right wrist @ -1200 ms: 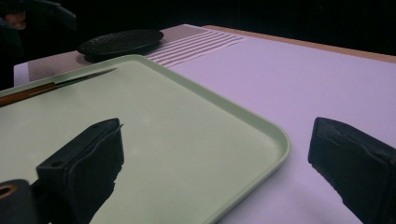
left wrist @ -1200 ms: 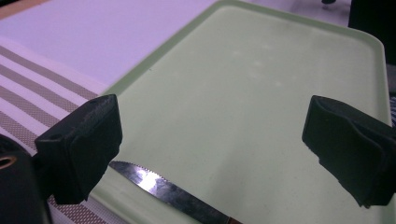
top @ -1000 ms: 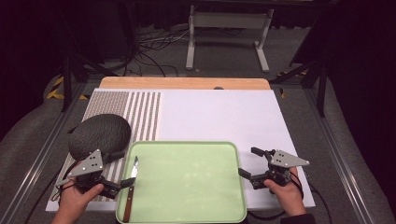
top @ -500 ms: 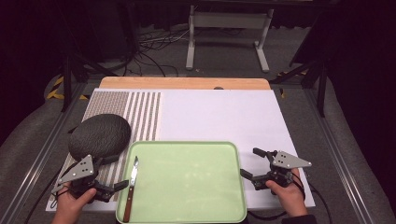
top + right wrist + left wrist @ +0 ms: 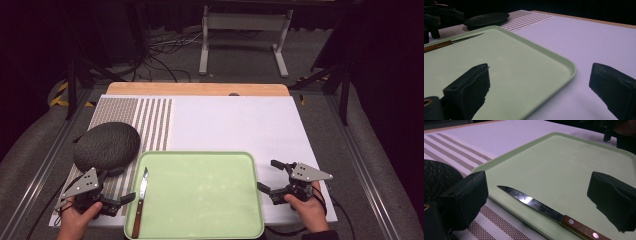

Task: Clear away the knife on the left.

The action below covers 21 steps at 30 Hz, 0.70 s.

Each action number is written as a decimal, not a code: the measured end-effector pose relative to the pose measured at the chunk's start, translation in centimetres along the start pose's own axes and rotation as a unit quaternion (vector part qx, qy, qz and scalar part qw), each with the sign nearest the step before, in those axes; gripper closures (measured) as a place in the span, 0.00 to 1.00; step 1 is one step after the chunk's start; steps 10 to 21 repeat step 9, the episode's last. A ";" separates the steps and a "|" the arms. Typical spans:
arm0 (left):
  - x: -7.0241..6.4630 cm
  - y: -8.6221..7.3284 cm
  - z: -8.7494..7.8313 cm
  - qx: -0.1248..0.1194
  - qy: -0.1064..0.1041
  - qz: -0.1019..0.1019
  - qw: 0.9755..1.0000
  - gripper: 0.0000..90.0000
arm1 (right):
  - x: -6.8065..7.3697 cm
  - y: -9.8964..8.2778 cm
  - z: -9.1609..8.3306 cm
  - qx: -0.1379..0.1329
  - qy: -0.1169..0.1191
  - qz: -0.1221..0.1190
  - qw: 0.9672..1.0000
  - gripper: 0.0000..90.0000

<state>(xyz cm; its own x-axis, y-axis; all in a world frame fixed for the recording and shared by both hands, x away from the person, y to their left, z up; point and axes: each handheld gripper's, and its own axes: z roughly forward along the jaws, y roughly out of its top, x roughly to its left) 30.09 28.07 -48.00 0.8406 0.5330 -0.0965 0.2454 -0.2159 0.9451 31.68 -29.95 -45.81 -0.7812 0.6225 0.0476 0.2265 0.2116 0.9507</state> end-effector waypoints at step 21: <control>-0.1 0.2 -0.1 -0.004 -0.001 -0.004 1.000 0.04 | 0.0 0.0 0.0 0.000 -0.001 0.000 1.000 0.04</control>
